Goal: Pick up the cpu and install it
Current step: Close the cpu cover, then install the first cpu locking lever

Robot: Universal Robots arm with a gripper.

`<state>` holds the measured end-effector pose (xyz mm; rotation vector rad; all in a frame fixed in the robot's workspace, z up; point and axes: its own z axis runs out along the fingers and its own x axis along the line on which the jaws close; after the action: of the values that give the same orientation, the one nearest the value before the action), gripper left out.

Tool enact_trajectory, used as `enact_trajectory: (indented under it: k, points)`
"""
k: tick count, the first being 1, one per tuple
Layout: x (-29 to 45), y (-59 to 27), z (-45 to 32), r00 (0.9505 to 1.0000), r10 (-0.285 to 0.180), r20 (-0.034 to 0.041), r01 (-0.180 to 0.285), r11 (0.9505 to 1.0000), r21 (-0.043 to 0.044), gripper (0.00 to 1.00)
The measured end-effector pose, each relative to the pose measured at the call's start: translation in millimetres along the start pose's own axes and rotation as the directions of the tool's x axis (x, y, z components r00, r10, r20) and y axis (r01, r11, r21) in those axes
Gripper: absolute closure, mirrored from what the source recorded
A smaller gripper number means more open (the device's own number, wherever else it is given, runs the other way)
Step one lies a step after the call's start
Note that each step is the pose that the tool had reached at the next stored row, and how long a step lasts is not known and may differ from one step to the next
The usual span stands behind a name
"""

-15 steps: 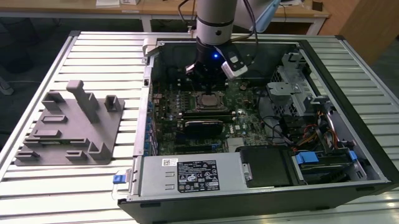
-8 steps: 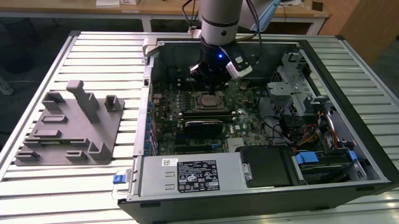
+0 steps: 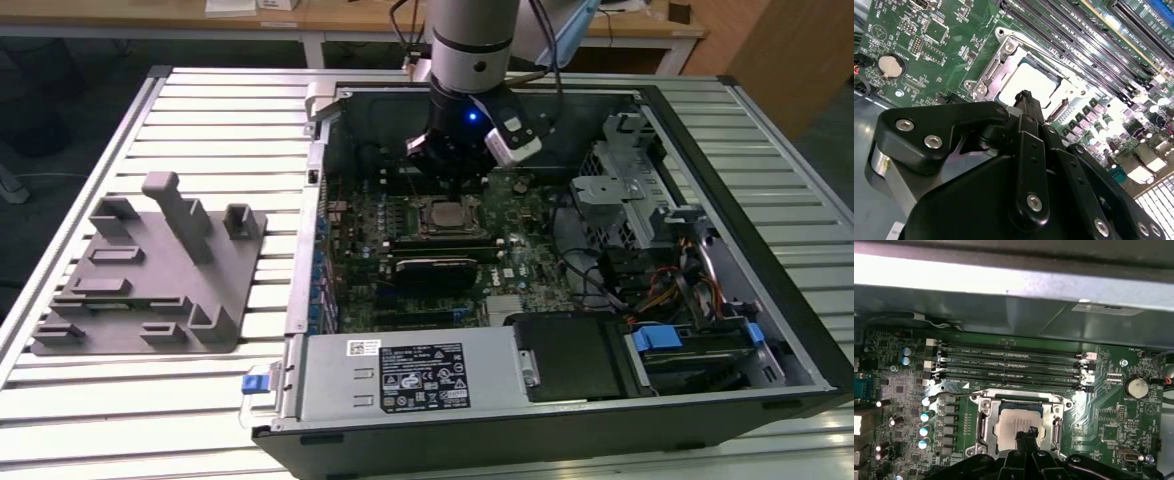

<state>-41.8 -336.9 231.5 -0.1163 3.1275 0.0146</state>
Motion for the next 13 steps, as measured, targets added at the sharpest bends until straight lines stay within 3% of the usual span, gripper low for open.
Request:
enact_trajectory:
  k: [13]
  points:
    - [0.0, 0.0, -1.8, 1.0, 0.0, 0.0, 0.0, 1.0, 0.0, 0.89]
